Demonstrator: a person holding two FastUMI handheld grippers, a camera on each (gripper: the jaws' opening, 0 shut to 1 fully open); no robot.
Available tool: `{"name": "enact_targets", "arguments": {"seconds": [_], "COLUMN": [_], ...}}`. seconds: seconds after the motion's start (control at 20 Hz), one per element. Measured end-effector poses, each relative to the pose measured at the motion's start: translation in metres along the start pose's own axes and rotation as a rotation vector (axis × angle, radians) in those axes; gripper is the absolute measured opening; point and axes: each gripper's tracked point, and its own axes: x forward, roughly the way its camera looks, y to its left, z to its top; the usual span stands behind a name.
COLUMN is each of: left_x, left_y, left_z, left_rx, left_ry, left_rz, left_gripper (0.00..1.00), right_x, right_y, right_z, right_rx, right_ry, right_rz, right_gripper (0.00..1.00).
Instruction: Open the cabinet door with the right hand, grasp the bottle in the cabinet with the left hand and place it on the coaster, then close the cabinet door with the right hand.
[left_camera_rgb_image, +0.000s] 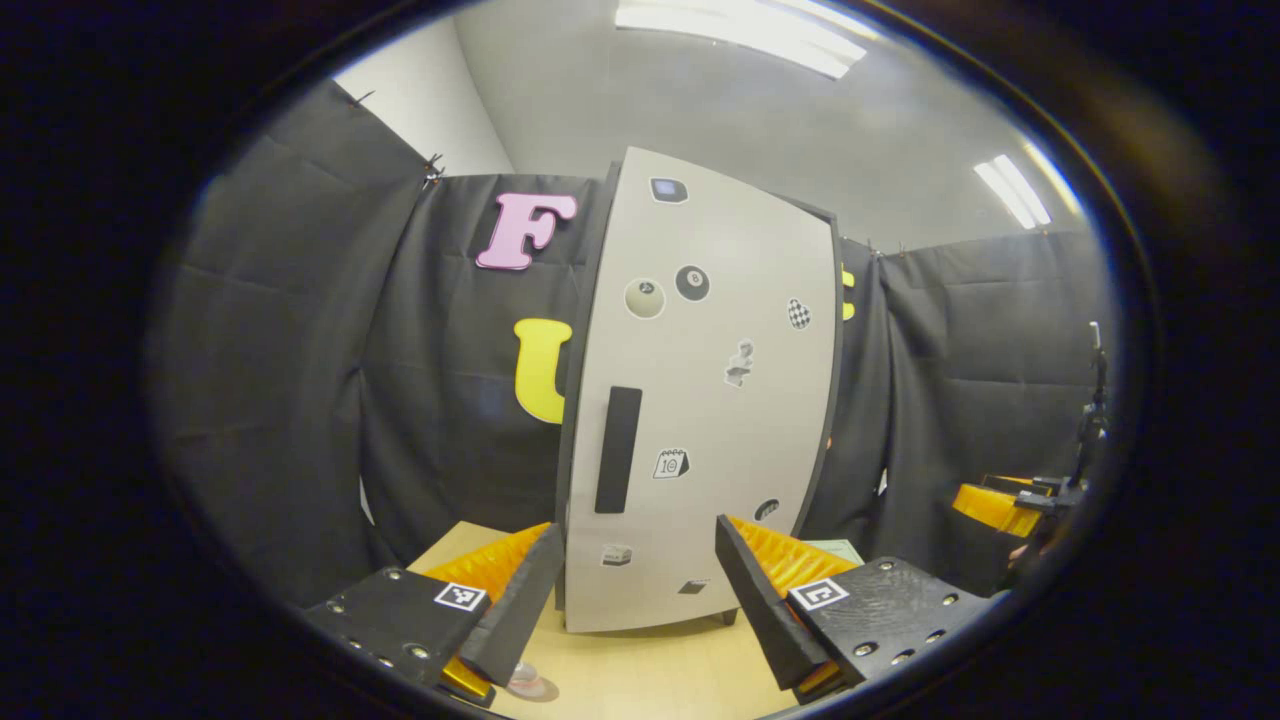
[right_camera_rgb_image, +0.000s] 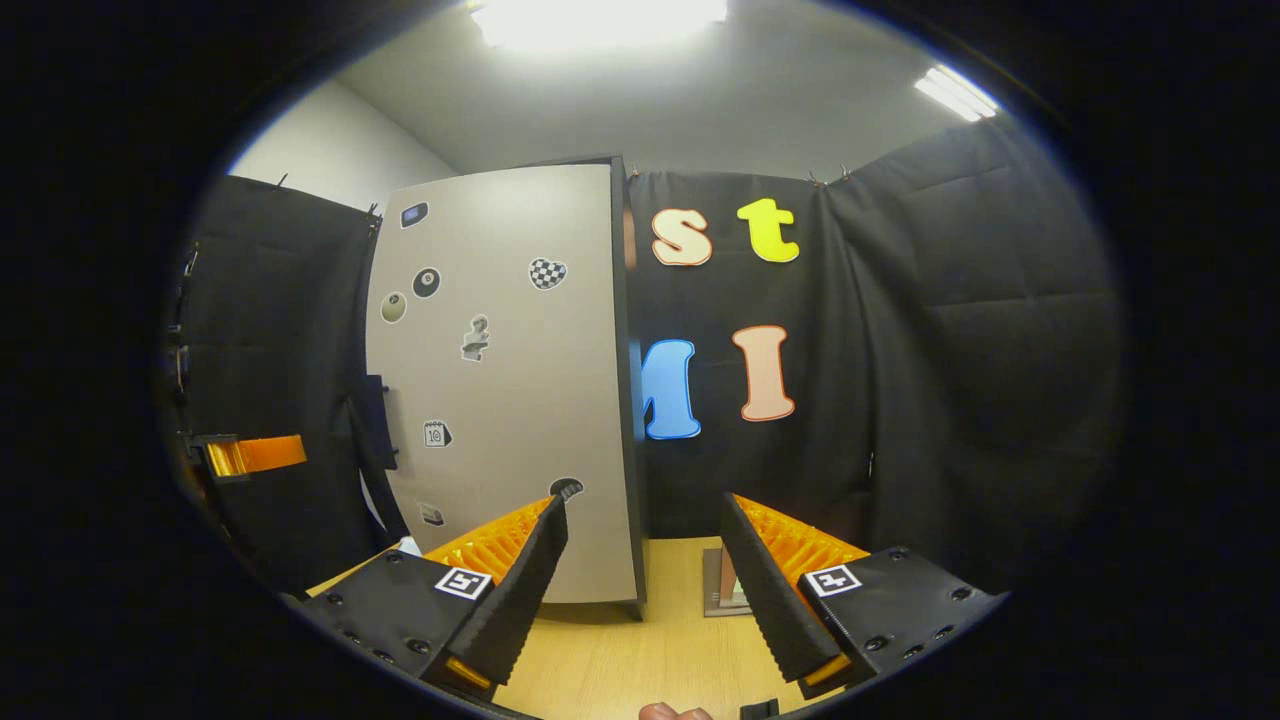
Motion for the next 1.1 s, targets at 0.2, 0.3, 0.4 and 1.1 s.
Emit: {"name": "enact_targets", "arguments": {"seconds": [0.2, 0.3, 0.4, 1.1], "left_x": [0.010, 0.016, 0.022, 0.037], "left_y": [0.017, 0.028, 0.037, 0.038], "left_z": [0.006, 0.010, 0.014, 0.018], "left_rx": [-0.020, -0.009, -0.003, 0.052], "left_ry": [-0.027, -0.046, -0.061, -0.083], "left_rz": [-0.009, 0.000, 0.012, -0.047], "left_gripper": [0.94, 0.92, 0.92, 0.94], "right_x": [0.015, 0.022, 0.027, 0.039], "right_y": [-0.001, 0.002, 0.001, 0.012], "right_z": [-0.003, -0.009, -0.011, -0.020], "right_rx": [-0.028, -0.031, -0.031, -0.020], "right_ry": [-0.002, 0.013, 0.022, 0.064], "right_rz": [-0.025, -0.020, -0.030, -0.035], "right_gripper": [0.98, 0.98, 0.98, 0.98]}}
